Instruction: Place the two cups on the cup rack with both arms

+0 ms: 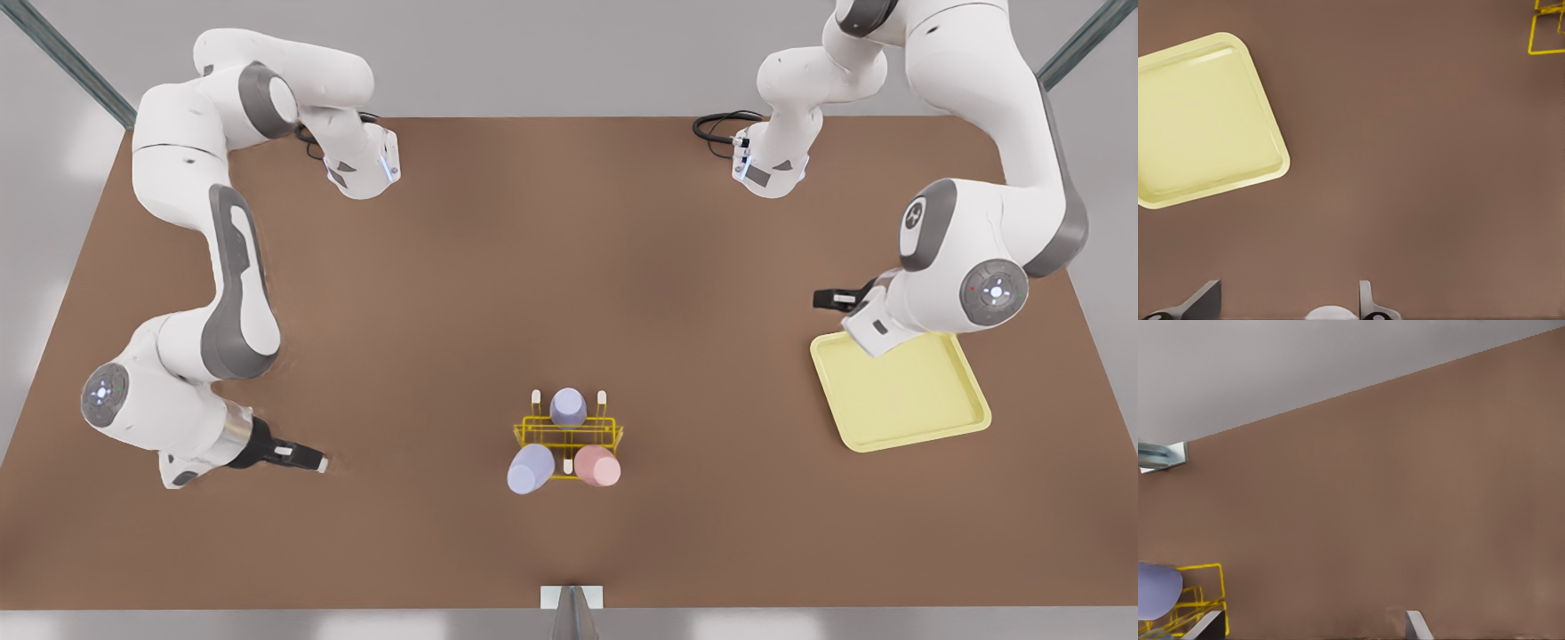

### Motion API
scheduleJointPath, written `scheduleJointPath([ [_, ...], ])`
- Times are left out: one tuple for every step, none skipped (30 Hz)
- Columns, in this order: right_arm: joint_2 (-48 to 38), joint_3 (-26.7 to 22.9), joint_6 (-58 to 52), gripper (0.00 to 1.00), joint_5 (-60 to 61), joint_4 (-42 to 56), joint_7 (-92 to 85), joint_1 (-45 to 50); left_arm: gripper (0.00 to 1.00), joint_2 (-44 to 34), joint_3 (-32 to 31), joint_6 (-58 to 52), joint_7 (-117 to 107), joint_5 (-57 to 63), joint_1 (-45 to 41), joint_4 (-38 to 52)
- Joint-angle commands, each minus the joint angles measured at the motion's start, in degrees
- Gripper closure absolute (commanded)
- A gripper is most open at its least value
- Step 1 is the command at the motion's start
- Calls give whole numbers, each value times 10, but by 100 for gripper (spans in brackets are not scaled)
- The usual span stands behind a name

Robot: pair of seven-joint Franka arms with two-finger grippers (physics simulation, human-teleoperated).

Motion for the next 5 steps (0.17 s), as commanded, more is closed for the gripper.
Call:
scheduleJointPath([
  [-56,0,-238,0,-159,1,-129,-19,0,-1,0,-38,46,-6,-3,1],
  [-90,12,-277,0,-158,3,-127,-10,0,-1,0,-51,46,-6,-2,2],
  [-118,12,-295,0,-158,4,-126,-2,0,-1,0,-53,46,-6,-1,3],
  [-140,12,-301,0,-145,-1,-118,5,0,-1,0,-53,46,-5,1,3],
  [-182,-11,-301,0,-132,-30,-117,18,0,0,0,-52,46,-6,1,3],
])
